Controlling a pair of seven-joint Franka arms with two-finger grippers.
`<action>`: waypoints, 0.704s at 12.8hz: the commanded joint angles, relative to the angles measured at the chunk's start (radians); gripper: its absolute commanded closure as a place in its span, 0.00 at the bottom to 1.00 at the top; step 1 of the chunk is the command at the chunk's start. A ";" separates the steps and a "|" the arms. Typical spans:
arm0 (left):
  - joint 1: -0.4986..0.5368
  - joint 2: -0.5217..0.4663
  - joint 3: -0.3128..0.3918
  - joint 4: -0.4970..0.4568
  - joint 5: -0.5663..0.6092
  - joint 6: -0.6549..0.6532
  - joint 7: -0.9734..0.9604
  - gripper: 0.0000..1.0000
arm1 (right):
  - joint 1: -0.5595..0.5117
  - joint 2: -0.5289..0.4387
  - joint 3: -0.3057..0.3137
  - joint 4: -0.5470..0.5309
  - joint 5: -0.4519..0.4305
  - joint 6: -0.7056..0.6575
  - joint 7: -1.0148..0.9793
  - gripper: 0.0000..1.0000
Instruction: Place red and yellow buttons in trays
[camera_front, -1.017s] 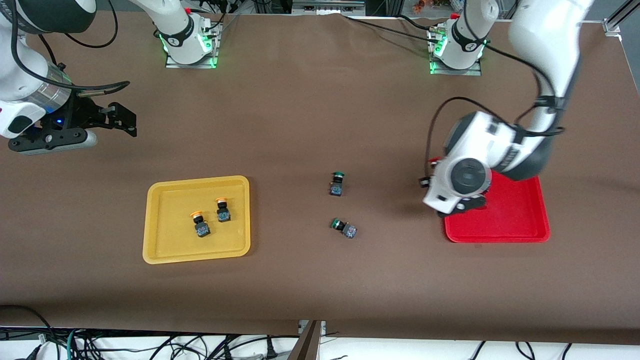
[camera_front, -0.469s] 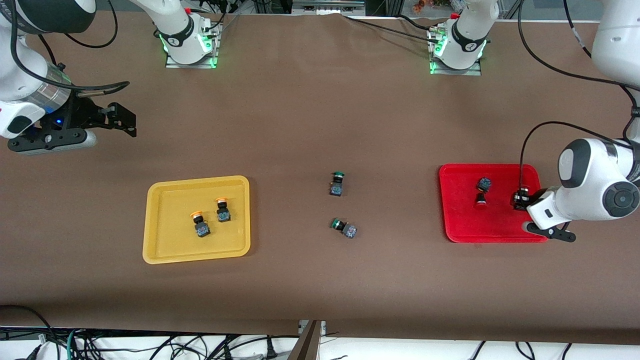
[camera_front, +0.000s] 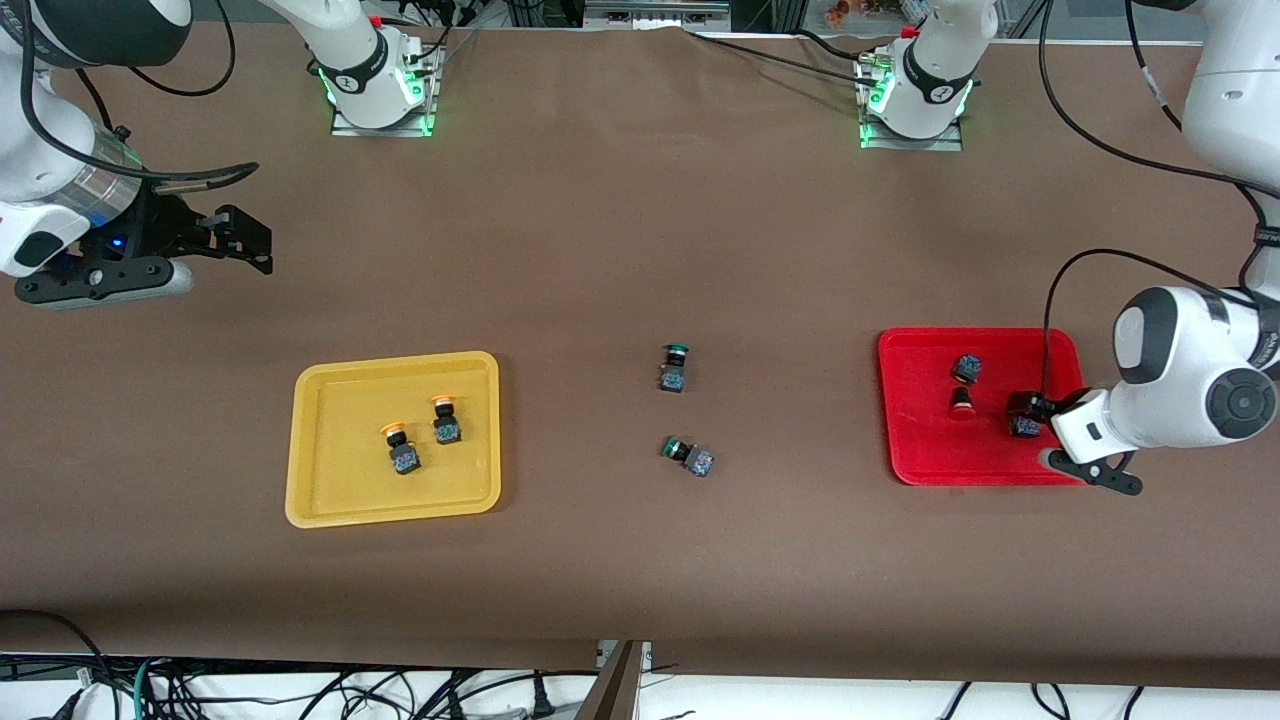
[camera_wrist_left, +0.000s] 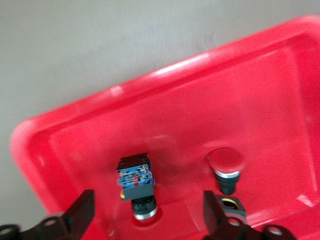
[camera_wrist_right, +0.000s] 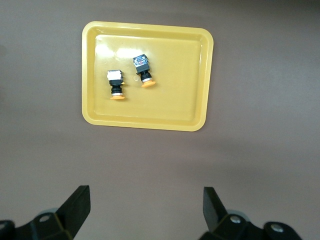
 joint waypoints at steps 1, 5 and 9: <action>-0.011 -0.196 -0.046 0.000 0.007 -0.161 -0.017 0.00 | -0.010 0.008 0.009 0.021 -0.011 -0.005 0.000 0.00; 0.000 -0.375 -0.056 0.167 -0.036 -0.465 -0.047 0.00 | -0.010 0.008 0.009 0.021 -0.011 -0.005 0.000 0.00; -0.190 -0.425 0.195 0.228 -0.206 -0.514 -0.094 0.00 | -0.009 0.008 0.009 0.021 -0.011 -0.006 0.000 0.00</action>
